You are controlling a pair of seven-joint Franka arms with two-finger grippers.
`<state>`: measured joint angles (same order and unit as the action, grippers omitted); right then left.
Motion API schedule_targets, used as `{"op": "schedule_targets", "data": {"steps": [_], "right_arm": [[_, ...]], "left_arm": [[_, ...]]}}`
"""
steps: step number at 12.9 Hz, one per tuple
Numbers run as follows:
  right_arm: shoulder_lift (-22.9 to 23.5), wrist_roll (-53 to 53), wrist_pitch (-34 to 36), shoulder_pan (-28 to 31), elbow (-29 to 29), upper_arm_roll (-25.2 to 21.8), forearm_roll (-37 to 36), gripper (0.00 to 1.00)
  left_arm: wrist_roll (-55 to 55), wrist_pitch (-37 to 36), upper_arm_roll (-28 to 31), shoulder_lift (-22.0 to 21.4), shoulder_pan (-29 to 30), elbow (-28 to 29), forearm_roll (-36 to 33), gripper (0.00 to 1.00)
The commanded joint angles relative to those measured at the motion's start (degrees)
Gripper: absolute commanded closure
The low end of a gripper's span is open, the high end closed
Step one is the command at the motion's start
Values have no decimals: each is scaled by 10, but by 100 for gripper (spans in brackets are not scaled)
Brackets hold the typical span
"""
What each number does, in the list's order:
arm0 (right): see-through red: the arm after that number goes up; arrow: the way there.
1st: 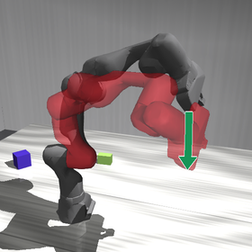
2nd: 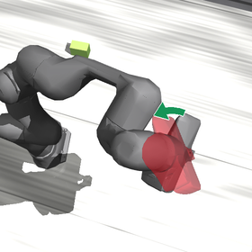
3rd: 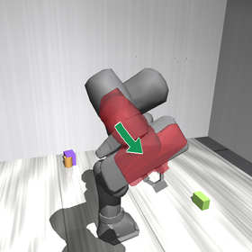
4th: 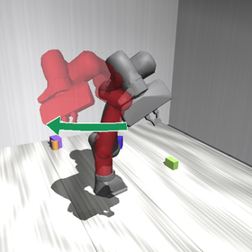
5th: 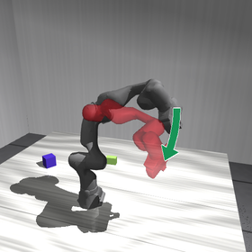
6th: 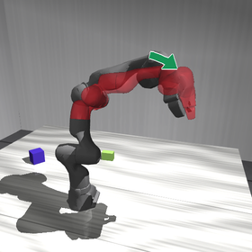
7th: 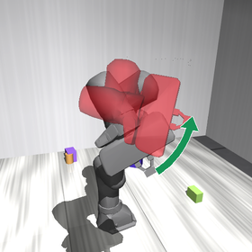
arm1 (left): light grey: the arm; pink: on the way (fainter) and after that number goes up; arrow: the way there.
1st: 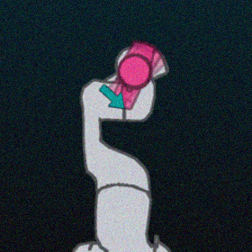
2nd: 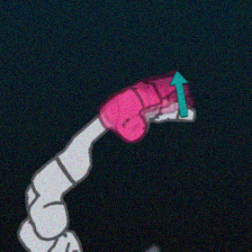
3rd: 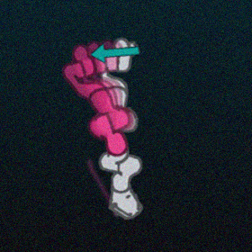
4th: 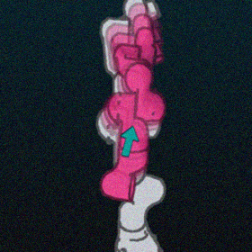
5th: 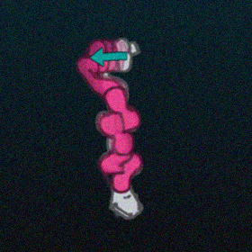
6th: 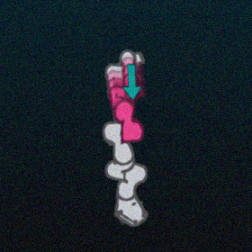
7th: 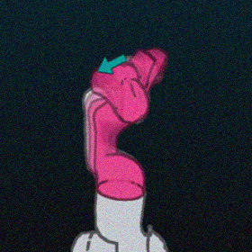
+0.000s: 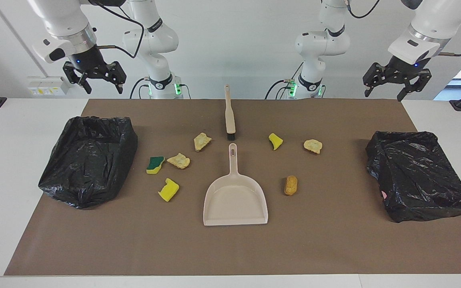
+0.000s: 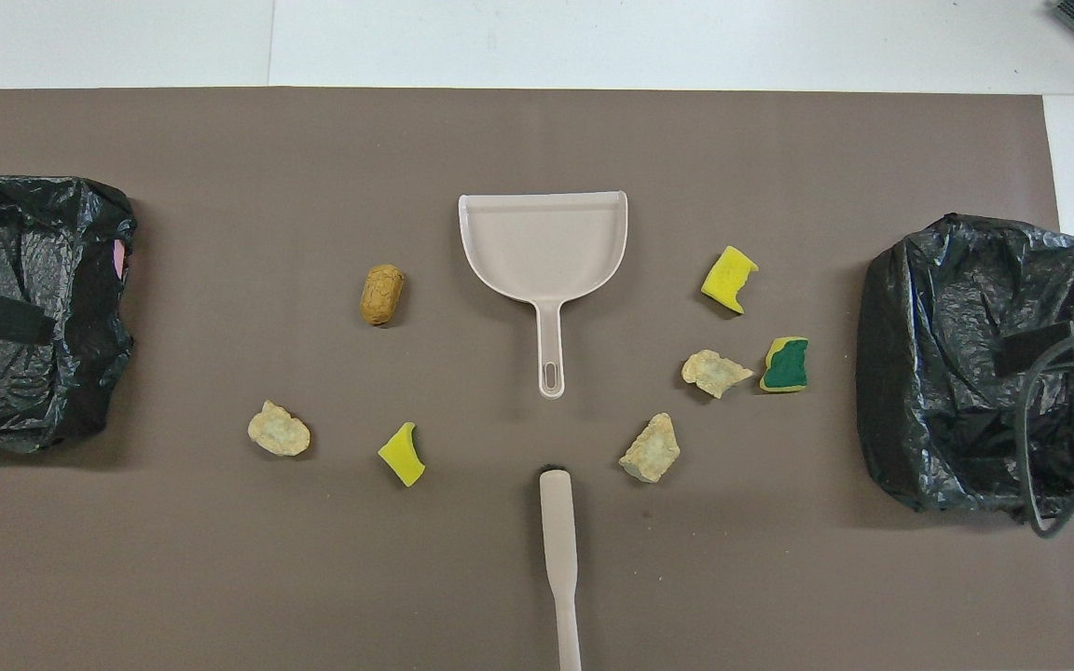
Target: Sweep and dump trash in bin
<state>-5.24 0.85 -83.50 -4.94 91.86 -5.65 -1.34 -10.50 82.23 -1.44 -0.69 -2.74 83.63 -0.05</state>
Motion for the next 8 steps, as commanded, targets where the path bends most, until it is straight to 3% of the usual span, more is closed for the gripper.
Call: {"op": "schedule_targets", "data": {"steps": [1,8], "right_arm": [[-11,12,-3,3,10,2,8,0],[-14,6,-29,0,18,3,10,0]], "left_arm": [[6,-2,0,-14,2,16,5,0],[8,-1,2,-19,-2,22,4,0]]}}
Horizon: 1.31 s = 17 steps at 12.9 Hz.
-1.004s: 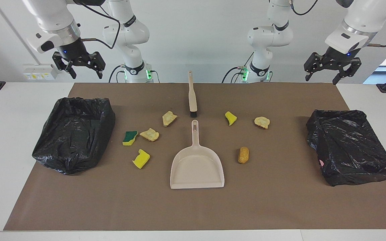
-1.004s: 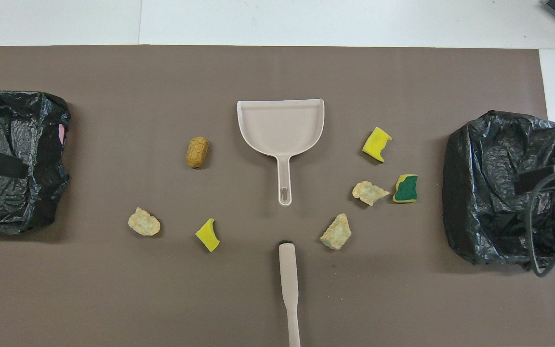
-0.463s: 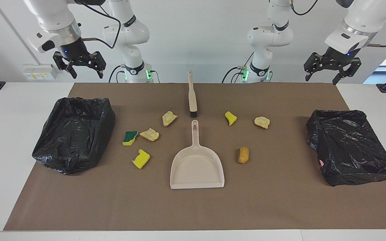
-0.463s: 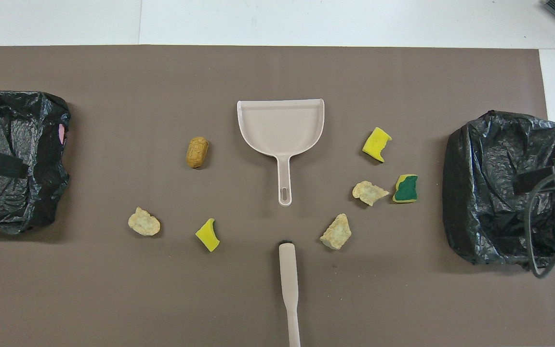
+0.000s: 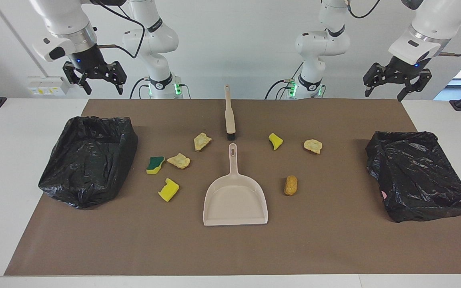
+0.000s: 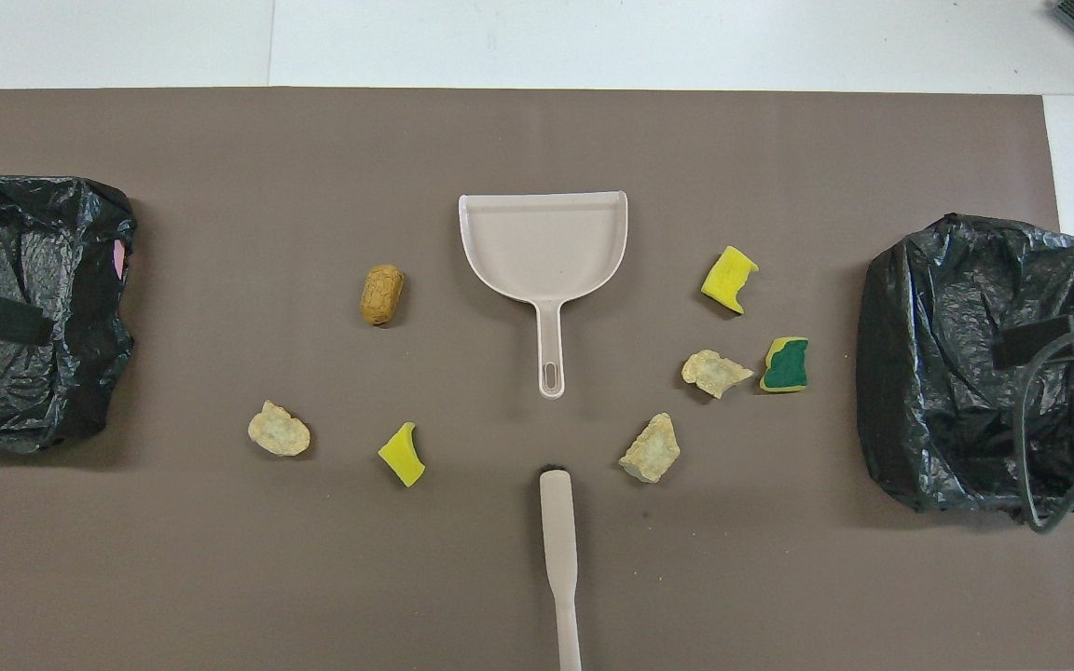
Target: Sweep and dump trash in bin
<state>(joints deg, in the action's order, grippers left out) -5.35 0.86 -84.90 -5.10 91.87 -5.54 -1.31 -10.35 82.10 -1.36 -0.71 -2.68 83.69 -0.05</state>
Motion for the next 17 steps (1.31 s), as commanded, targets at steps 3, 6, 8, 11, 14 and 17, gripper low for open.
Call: {"op": "schedule_targets", "data": {"steps": [3,6,8,11,14,17], "right_arm": [[-12,6,-15,2,19,2,10,0],[-19,3,6,2,27,2,3,0],[-20,3,11,3,34,2,0,0],[-6,4,-20,4,68,2,-5,0],[38,-21,-79,-35,64,3,6,0],[124,-82,-141,-70,27,4,27,0]], "left_arm": [[8,4,1,-28,-7,37,4,0],[8,6,1,-32,-10,45,4,0],[10,6,2,-34,-20,47,4,0],[32,8,1,-39,-19,57,5,0],[32,13,0,-54,-20,81,6,0],[69,34,-28,-83,-20,137,7,0]]}}
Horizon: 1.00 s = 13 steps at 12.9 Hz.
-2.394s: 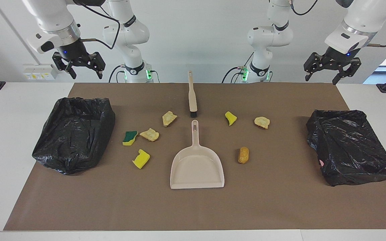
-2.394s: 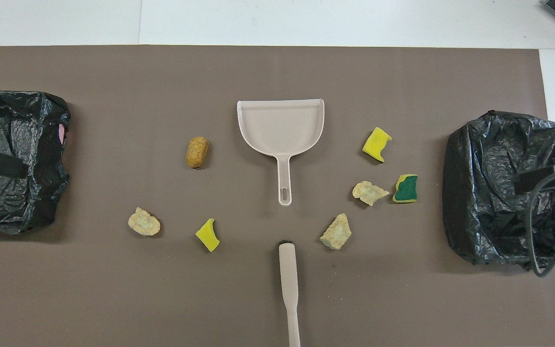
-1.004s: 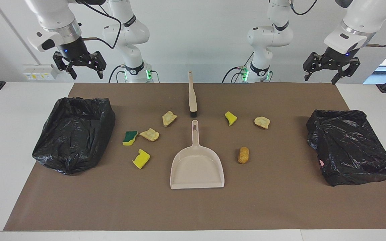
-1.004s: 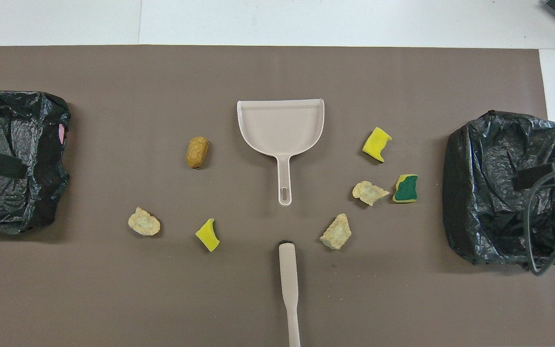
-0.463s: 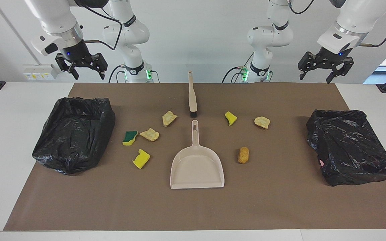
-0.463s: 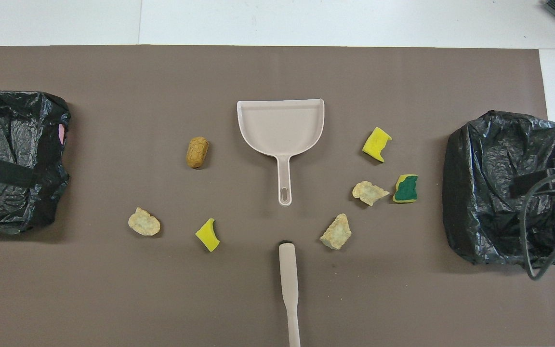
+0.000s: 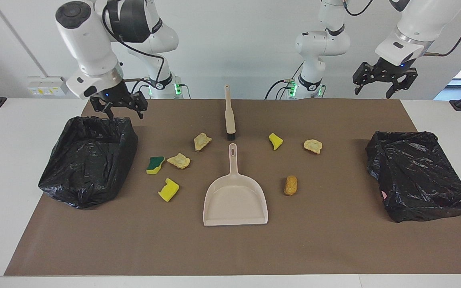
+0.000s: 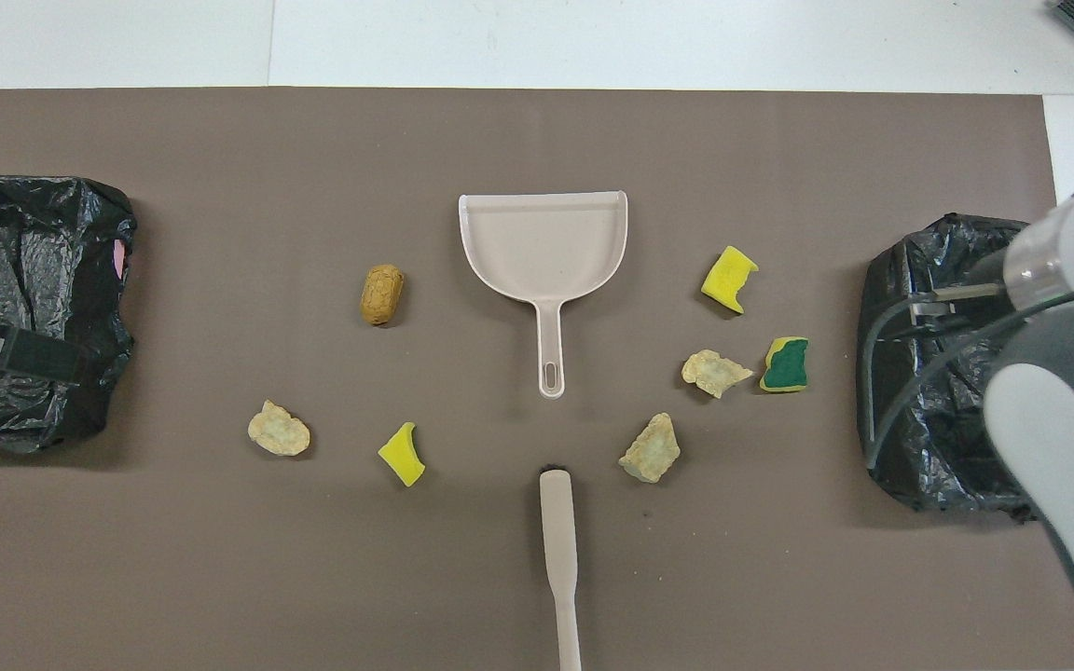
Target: Sweep and dump trash in bin
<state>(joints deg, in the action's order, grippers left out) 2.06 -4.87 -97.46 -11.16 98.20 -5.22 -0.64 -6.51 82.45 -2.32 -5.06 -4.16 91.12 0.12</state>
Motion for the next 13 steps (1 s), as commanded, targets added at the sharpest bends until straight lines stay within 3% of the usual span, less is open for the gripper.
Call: {"op": "schedule_targets", "data": {"steps": [1,6,9,13], "right_arm": [[80,-44,-16,-16,-59,2,29,0],[139,-104,-71,-68,-71,6,48,0],[167,-188,-102,-112,-71,13,102,0],[199,-214,-122,-156,-70,13,128,0]], "left_arm": [[42,47,-30,-52,-5,90,5,0],[151,95,-142,-95,-4,201,50,0],[216,146,-220,-122,-4,265,92,0],[264,183,-315,-131,-5,307,126,0]]}}
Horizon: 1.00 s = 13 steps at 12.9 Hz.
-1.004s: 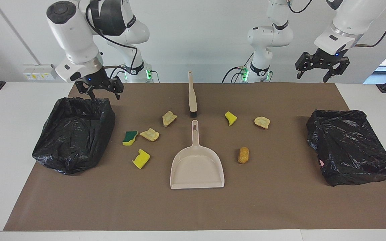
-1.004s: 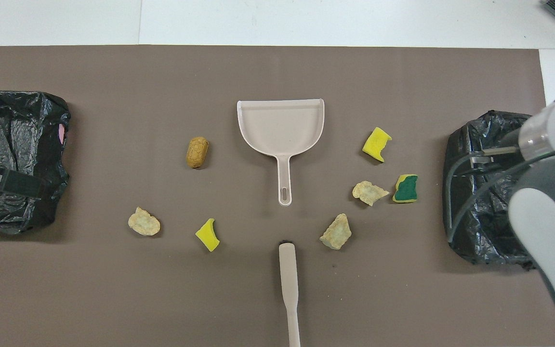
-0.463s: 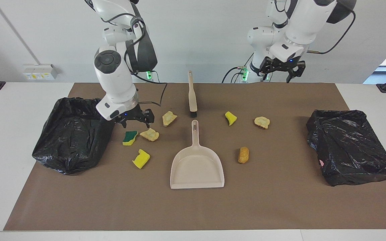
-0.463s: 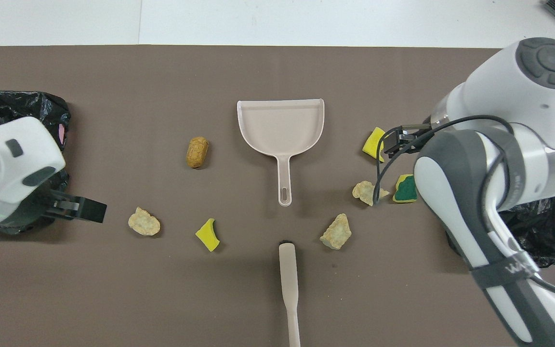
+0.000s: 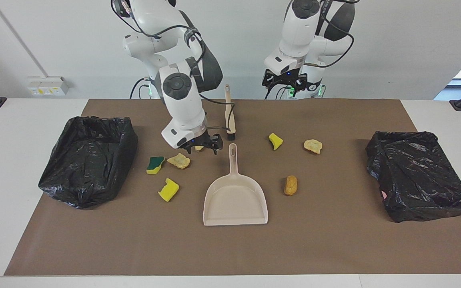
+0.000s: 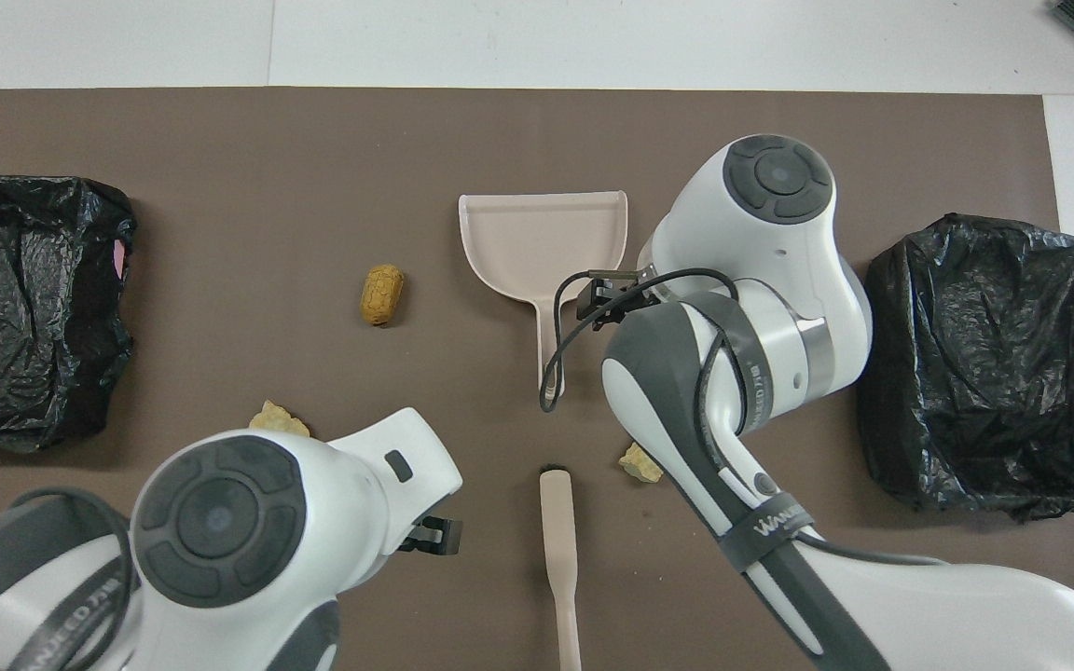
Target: Sweep and dump trash in bin
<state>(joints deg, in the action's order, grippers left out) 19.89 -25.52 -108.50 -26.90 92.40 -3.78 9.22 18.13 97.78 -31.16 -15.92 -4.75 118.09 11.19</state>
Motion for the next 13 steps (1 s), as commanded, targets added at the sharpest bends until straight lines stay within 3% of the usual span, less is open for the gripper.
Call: {"op": "schedule_targets", "data": {"steps": [1,3,8,11,13], "right_arm": [[30,-14,-21,-2,-12,-2,55,0],[45,-36,-62,-27,-10,-2,78,0],[69,-48,-72,-47,-10,-2,71,0],[70,-39,-88,-70,3,-3,52,0],[71,-38,-95,-64,4,-2,26,10]], "left_arm": [[53,51,-55,-23,1,53,18,0],[95,82,-98,-18,1,69,29,0],[195,190,-202,-1,1,122,35,0],[245,253,-248,49,2,129,36,0],[258,270,-261,62,1,135,36,0]]}}
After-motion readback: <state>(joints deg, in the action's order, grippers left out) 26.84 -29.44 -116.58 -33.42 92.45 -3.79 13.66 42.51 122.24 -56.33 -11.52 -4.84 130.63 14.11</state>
